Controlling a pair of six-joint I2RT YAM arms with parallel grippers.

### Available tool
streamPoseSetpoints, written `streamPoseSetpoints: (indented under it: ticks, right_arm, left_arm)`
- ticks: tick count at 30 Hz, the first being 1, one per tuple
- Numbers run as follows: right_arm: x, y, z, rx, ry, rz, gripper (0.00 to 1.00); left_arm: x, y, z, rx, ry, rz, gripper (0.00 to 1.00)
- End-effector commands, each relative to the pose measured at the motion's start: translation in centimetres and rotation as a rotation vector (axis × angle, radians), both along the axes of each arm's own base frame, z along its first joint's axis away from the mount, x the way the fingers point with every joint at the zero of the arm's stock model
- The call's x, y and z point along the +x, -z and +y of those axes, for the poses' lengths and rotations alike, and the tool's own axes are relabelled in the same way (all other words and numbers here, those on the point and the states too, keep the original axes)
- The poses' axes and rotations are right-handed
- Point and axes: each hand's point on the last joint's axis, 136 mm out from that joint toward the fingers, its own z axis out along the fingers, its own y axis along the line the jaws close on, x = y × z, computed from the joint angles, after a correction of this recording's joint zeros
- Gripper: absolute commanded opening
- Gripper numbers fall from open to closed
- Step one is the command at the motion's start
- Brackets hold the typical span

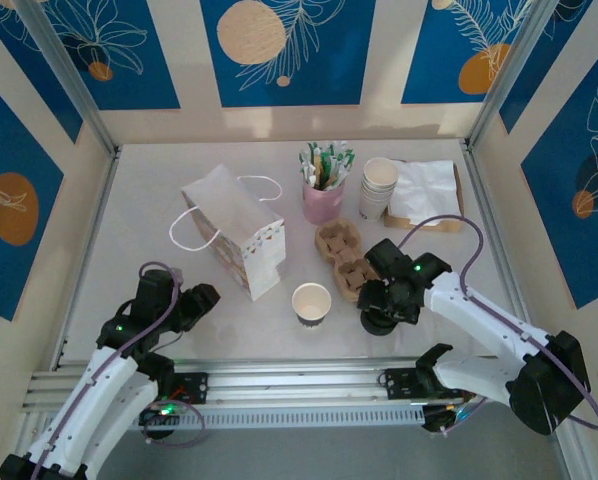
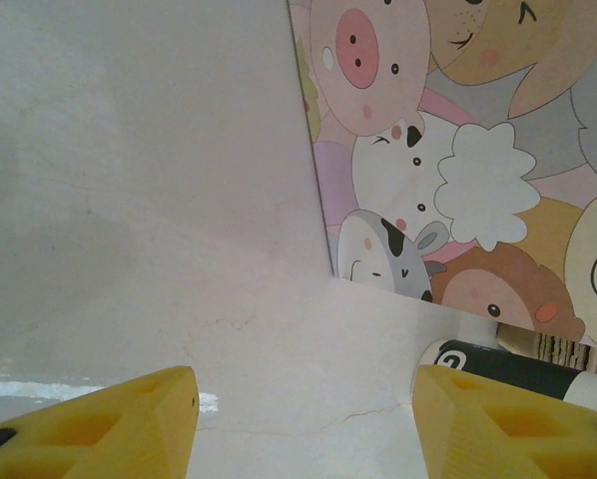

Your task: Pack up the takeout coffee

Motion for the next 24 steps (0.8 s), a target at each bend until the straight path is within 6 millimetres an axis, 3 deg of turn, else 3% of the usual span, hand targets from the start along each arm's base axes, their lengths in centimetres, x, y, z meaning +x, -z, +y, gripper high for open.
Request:
streamPoseSetpoints:
  ticks: [1, 13, 24]
  right_arm:
    - [-0.4, 0.7, -0.1, 0.001, 0.015, 0.024, 0.84]
    - [-0.3, 1.6, -0.2, -0.025, 0.023, 0.041, 0.80]
    - [-0.1, 0.6, -0.3, -0.013, 0.029, 0.014, 0.75]
  left_arm:
    - [-0.1, -0.6, 0.0, 0.004, 0.001, -0.005, 0.59]
    - [0.0, -0.4, 0.0, 0.006, -0.006, -0.002, 0.59]
    - [-0.1, -0.3, 0.1, 0.006, -0.006, 0.000, 0.59]
